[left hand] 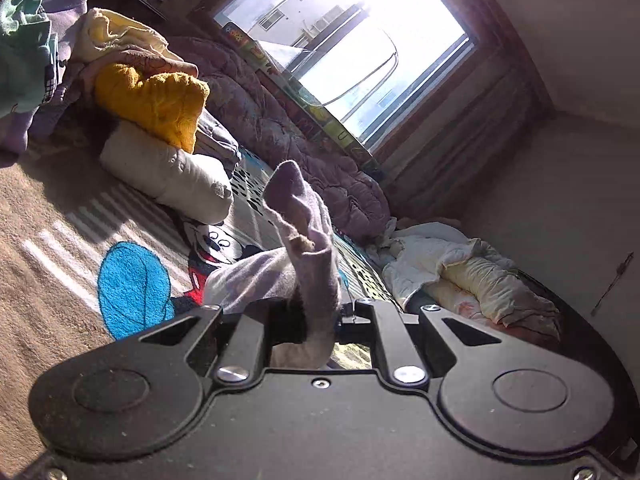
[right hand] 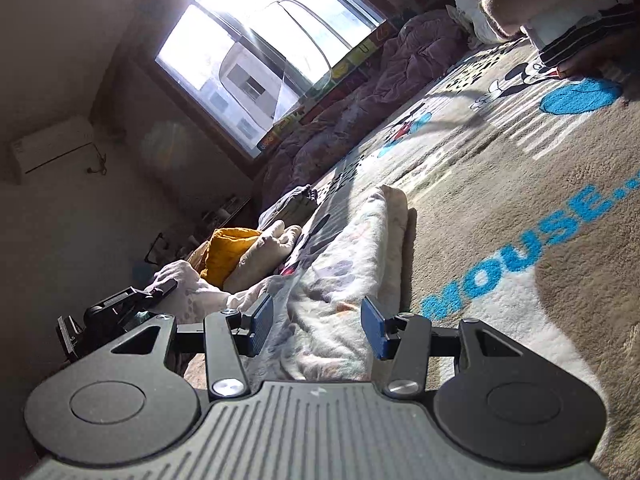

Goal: Fold clothes

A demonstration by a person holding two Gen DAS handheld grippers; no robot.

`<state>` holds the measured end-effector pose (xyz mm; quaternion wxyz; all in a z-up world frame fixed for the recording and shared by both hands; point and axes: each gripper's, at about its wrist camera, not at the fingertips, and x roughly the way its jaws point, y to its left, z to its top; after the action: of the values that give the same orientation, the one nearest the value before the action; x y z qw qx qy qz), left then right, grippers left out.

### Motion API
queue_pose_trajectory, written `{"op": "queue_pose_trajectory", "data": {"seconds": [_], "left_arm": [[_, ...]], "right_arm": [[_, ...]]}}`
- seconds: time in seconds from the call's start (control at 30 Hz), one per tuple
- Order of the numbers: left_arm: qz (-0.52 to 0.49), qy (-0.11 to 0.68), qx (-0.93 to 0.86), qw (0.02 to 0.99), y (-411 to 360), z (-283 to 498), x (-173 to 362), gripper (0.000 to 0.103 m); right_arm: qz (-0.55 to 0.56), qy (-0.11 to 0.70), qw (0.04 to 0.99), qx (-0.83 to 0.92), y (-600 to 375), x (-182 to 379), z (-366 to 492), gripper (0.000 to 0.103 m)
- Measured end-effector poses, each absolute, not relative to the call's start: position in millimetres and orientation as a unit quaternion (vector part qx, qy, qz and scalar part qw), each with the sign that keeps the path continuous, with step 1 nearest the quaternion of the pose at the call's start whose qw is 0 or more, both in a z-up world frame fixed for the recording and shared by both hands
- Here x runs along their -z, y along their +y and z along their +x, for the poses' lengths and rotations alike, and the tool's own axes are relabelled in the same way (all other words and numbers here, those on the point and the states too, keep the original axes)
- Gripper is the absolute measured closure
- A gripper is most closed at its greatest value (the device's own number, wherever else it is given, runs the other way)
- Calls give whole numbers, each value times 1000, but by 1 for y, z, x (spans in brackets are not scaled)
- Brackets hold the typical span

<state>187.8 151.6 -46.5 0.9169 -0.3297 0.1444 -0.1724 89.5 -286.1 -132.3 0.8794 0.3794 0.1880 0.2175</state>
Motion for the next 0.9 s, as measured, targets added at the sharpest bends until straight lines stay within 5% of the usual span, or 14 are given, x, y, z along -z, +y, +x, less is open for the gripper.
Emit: {"op": "queue_pose_trajectory", "data": {"seconds": [0.4, 0.47, 0.53, 0.6, 0.9], "left_arm": [[-174, 168, 274, 931, 1, 200, 37, 94], [-151, 196, 301, 921, -23, 203, 49, 88], [-134, 220, 338, 905, -34, 200, 58, 56], [-119, 215, 350, 904, -32, 188, 58, 48], [-161, 195, 242, 937, 97, 147, 49, 49]], "right_arm": [[475, 173, 830, -235, -301, 149, 114, 50], [481, 175, 827, -231, -304, 152, 115, 49], [483, 178, 827, -227, -304, 155, 118, 48], [481, 183, 828, -223, -303, 157, 121, 47], [447, 196, 850, -196, -297, 156, 128, 43]]}}
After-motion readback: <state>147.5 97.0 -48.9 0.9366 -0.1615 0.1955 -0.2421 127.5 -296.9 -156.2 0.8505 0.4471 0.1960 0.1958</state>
